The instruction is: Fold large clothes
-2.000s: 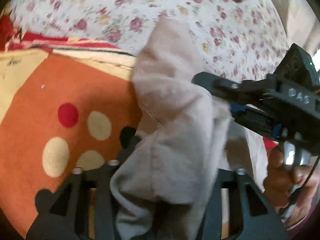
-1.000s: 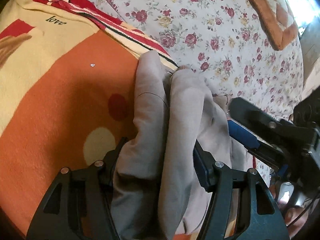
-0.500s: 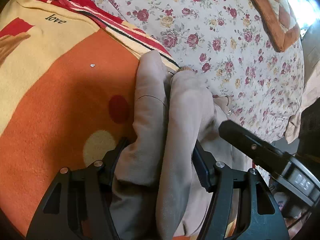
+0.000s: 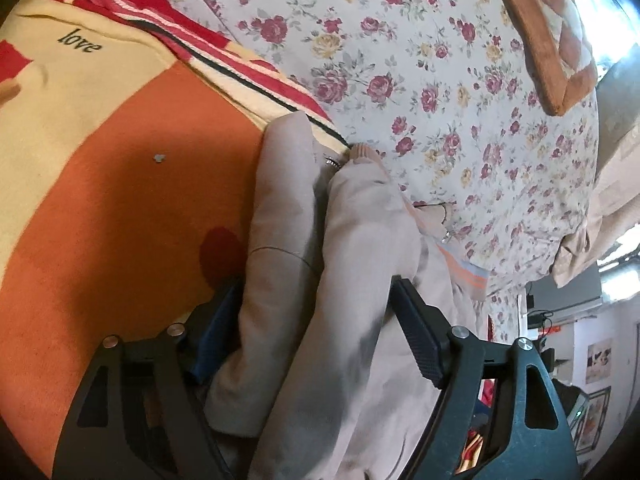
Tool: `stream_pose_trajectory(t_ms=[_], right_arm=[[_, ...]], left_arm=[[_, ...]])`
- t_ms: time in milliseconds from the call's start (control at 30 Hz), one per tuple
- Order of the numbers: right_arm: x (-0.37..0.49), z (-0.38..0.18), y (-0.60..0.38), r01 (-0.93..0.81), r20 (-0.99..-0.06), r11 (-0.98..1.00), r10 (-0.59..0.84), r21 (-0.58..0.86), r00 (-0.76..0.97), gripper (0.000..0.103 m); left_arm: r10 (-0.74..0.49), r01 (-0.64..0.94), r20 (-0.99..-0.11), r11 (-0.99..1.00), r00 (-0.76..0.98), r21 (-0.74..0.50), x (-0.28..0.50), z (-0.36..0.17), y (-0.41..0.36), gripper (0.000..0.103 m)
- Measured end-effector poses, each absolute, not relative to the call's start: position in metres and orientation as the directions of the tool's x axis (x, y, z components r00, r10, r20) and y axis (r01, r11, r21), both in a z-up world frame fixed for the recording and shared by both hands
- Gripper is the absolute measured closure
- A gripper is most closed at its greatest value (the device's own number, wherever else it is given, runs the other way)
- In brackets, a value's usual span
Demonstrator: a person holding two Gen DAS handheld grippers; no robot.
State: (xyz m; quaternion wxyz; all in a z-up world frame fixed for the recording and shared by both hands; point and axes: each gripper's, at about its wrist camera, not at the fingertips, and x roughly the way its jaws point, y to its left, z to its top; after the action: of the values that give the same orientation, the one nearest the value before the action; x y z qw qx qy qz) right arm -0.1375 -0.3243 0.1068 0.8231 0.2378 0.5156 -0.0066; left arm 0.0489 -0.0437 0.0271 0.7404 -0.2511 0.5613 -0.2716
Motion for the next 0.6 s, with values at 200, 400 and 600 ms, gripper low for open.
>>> stream_pose_trajectory(t_ms=[200,400,600], right_arm=[[-0.181,0.117,-0.371,0.323,-0.831,0.864,0.173,0.386,0.529,0.032],[-0.216,0.116,-0.409,0.393,-0.802,0.805,0.163,0.445,0.575,0.032],[-0.237,0.113,-0.454,0.457,-0.784,0.758,0.114,0.465,0.610,0.032]], left_arm=[[-0.656,0.225,-0.728,0.753,0.198,-0.618,0.047,0.030,-0.062,0.074],[-0.615,0.245,-0.750,0.787,0.245,-0.566,0.029,0.059,-0.080,0.087],[-0.642,0.368,-0.712,0.759,0.283,-0.538,-0.006,0.133,-0.127,0.090]])
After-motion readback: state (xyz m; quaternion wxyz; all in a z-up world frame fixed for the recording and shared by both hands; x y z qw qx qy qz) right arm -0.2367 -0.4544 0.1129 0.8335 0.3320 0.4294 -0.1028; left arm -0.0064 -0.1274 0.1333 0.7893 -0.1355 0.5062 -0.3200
